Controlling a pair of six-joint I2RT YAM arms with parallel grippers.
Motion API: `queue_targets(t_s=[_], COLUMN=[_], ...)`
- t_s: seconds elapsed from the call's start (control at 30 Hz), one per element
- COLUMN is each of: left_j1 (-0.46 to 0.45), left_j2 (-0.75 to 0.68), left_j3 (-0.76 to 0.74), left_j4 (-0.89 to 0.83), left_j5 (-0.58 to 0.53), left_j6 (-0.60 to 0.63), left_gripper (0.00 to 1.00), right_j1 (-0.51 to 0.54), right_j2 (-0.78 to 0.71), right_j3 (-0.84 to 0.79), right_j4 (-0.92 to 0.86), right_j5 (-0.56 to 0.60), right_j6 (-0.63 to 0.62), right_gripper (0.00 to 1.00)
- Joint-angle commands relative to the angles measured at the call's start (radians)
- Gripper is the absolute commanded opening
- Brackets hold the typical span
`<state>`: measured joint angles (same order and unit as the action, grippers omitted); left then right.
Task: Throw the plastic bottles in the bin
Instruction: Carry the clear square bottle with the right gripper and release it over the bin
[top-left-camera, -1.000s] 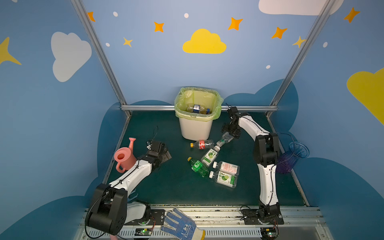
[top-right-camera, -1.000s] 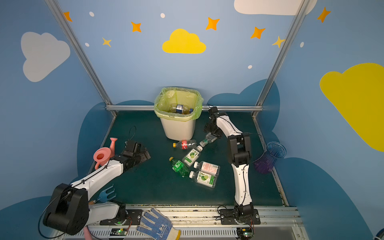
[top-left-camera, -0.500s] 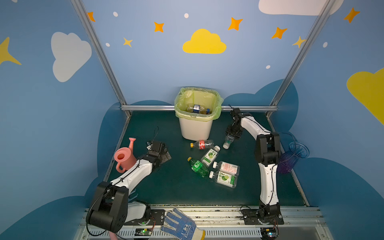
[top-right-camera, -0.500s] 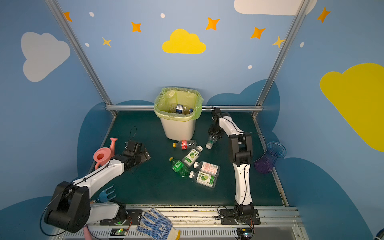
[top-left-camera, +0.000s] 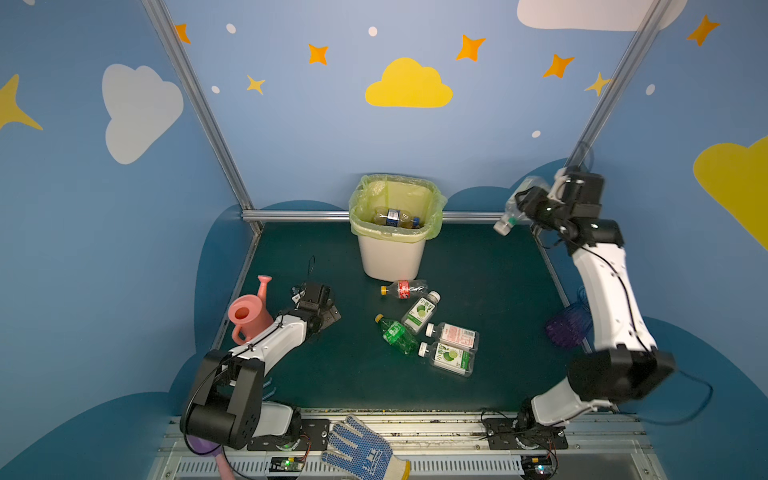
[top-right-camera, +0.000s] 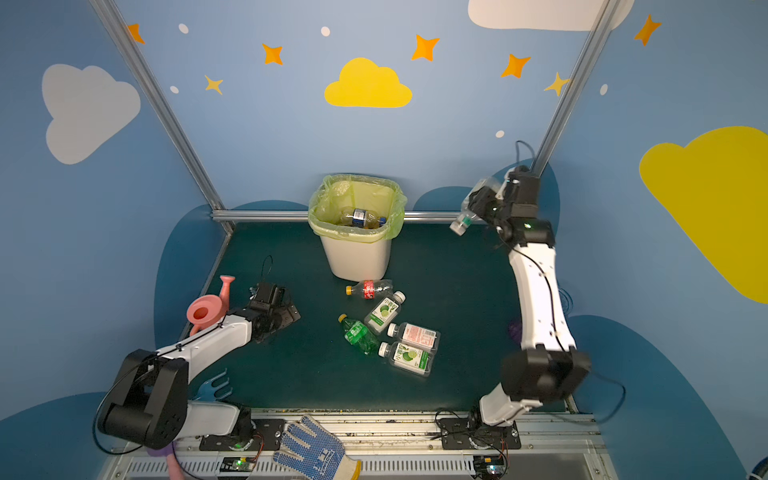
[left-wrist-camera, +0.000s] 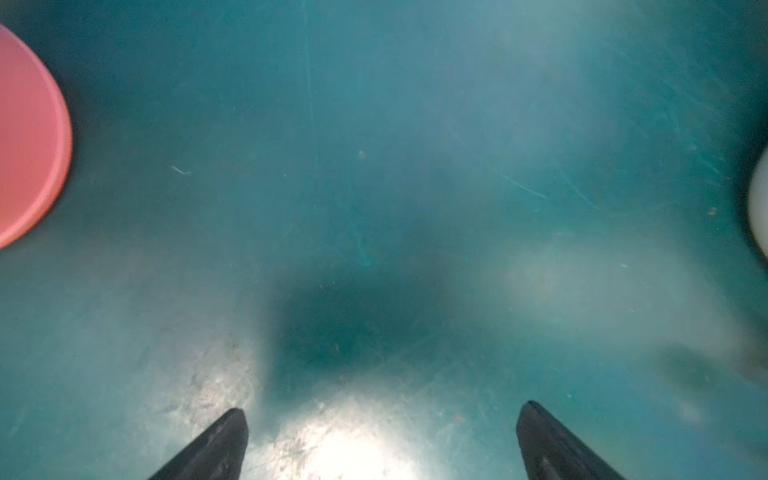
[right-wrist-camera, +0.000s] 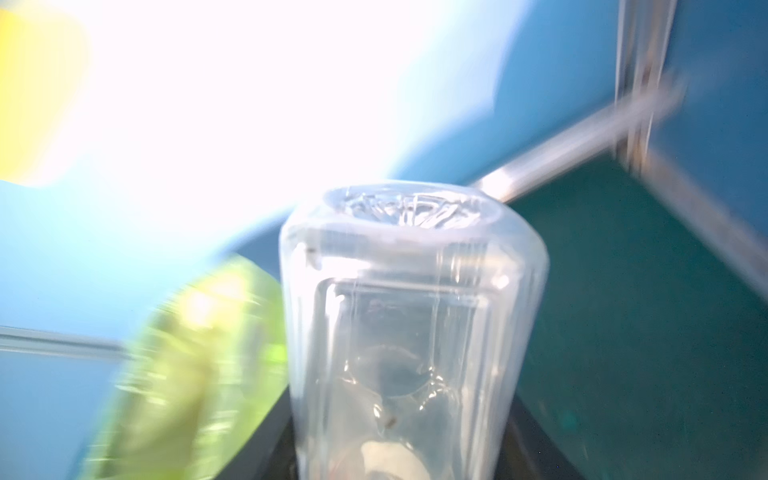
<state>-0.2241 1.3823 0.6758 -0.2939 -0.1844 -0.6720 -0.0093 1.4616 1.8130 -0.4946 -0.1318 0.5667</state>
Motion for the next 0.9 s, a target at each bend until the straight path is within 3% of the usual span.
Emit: queue_targets(t_s=[0.0, 0.13, 0.23, 0.33, 0.37, 0.47, 0.53, 0.57, 0.63, 0.7, 0.77, 0.87], left_j1=[0.004, 0.003, 0.000, -0.001, -0.002, -0.002, -0.003, -0.003, -0.002, -0.005, -0.009, -0.023], left_j2=[0.013, 0.020, 0.019, 0.009, 0.006, -0.009, -0.024, -0.030, -0.040, -0.051, -0.061, -0.077], left_j3=[0.020, 0.021, 0.024, 0.019, 0.019, 0.019, 0.012, 0.009, 0.007, 0.003, 0.001, 0.001], left_j4=[0.013, 0.025, 0.026, 0.027, 0.028, 0.013, 0.009, 0.005, -0.002, -0.005, -0.001, 0.010], left_j5=[0.021, 0.043, 0.053, 0.051, 0.049, 0.045, 0.034, 0.030, 0.025, 0.022, 0.019, 0.023], left_j6=[-0.023, -0.023, -0.021, -0.022, -0.022, -0.015, -0.008, -0.002, 0.007, 0.011, 0.013, 0.025], left_gripper=[1.00, 1.00, 1.00, 1.00, 1.00, 1.00, 1.00, 1.00, 1.00, 1.00, 1.00, 1.00], right_j1=[0.002, 0.040, 0.188, 0.330, 0.374, 0.448, 0.457, 0.456, 0.455, 0.456, 0.445, 0.405], right_j2=[-0.092, -0.027, 0.151, 0.420, 0.524, 0.776, 0.810, 0.772, 0.618, 0.375, 0.206, 0.124], right_j3=[-0.055, -0.017, 0.130, 0.418, 0.554, 1.086, 1.255, 1.242, 1.049, 0.660, 0.392, 0.312], right_j4=[0.178, 0.250, 0.171, -0.018, -0.134, -0.459, -0.520, -0.507, -0.399, -0.147, 0.036, -0.009], right_j5=[0.008, -0.131, -0.178, -0.280, -0.288, -0.222, -0.163, -0.134, -0.088, -0.050, -0.008, 0.000], right_j6=[0.026, 0.104, 0.048, -0.036, -0.083, -0.210, -0.225, -0.230, -0.250, -0.255, -0.243, -0.237], right_gripper=[0.59, 0.60, 0.59, 0.59, 0.64, 0.79, 0.91, 0.94, 0.97, 0.98, 0.98, 0.98])
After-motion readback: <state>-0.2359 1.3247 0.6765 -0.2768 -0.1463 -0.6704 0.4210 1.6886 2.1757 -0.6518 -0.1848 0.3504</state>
